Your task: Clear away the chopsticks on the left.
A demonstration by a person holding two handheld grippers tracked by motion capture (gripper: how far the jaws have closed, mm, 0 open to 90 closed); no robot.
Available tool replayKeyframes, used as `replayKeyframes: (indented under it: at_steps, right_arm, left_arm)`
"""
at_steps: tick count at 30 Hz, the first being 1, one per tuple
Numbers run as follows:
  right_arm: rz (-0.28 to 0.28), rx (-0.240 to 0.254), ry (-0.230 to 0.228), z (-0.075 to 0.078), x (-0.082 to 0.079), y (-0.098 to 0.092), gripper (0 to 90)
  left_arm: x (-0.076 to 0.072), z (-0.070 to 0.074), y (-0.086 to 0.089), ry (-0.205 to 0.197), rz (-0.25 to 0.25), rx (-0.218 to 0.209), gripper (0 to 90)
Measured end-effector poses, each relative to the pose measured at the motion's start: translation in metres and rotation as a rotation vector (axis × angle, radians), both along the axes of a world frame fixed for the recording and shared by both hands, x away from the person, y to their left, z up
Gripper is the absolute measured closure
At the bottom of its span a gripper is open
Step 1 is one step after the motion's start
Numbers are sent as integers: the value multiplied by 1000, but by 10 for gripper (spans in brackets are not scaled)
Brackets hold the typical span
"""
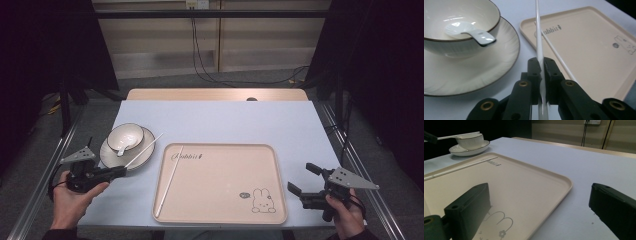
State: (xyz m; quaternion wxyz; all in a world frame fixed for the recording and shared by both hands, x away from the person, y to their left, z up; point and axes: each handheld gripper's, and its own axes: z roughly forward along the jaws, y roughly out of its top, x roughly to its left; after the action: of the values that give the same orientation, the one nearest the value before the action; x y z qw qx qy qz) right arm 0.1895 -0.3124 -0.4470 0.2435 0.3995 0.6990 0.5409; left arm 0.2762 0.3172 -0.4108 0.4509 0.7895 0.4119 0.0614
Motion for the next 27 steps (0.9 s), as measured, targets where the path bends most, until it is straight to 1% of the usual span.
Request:
replayKeyframes:
  at_steps: [1,4,5,7,8,9,10,12,13,14,15,17,19,20,21,23,24,26,27]
  right_arm:
    - [1,0,-1,0,0,0,32]
    - [1,1,0,0,0,0,31]
    - [1,1,0,0,0,0,32]
    - [1,2,0,0,0,0,31]
    - [4,0,3,0,0,0,31]
    - [4,0,3,0,0,0,31]
    - [5,2,3,0,0,1,31]
    - [5,2,5,0,0,1,32]
    - [4,3,5,0,0,1,32]
    - [5,4,1,0,1,1,32]
    - [5,5,2,0,1,1,32]
    - [7,8,5,0,1,1,31]
    - [12,1,1,0,2,2,32]
    - [13,-1,0,0,2,2,31]
    - [13,0,1,0,2,2,32]
    - [14,1,-1,0,2,2,32]
    - [14,1,-1,0,3,2,31]
    - [20,0,0,0,3,2,32]
    - [18,1,-1,0,3,2,32]
  left_arm:
    - [-5,1,-3,0,14,-5,847]
    - [-13,2,-10,-1,21,-16,847]
    - [-17,2,-13,-4,30,-7,847]
    - [-21,2,-18,5,51,-15,847]
    - [-22,2,-19,14,53,-30,847]
    - [-24,1,-22,19,80,-42,847]
    - [-26,1,-24,23,98,-36,847]
    - [-29,0,-28,30,114,-45,847]
    - [-30,0,-31,46,136,-39,847]
    - [-31,0,-33,49,150,-36,847]
    - [-32,0,-35,56,157,-46,847]
    - [-35,0,-40,60,171,-47,847]
    - [-38,2,-48,66,184,-40,847]
    - [-39,2,-52,69,198,-38,846]
    - [-40,3,-56,66,211,-27,847]
    - [-40,3,-62,76,227,-31,847]
    - [-40,1,-66,77,248,-27,846]
    - [-37,-5,-73,112,263,-17,846]
    - [-35,-7,-75,120,271,-13,846]
